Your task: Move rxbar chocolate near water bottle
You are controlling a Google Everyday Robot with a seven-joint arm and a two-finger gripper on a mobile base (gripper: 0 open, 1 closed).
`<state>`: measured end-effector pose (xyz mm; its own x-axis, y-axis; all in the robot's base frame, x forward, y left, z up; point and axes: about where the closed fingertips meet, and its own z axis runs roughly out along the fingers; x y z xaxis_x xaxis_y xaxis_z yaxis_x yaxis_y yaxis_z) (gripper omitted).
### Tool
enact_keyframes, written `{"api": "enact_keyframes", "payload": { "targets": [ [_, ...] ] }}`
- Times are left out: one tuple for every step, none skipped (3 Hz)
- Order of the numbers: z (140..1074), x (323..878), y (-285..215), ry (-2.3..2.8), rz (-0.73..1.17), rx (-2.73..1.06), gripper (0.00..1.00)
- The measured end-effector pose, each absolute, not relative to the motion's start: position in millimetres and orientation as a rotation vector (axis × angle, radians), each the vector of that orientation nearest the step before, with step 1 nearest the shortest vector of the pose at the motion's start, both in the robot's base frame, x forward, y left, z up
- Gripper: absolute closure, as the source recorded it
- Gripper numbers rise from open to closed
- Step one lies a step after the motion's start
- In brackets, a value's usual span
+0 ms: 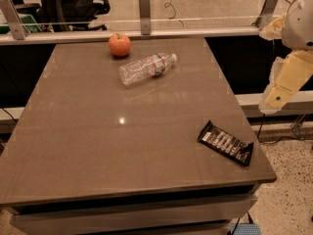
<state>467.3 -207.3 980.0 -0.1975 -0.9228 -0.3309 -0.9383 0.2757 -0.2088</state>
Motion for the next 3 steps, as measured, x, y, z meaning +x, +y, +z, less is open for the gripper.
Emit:
{"api": "enact_keyframes", "payload": {
  "targets": [
    [966, 467, -186, 2.168, 0.167, -1.618, 0.0],
    [940, 450, -166, 2.2, 0.226, -1.57, 0.0],
    [915, 432, -156, 2.203, 0.221, -1.557, 0.0]
  ]
}}
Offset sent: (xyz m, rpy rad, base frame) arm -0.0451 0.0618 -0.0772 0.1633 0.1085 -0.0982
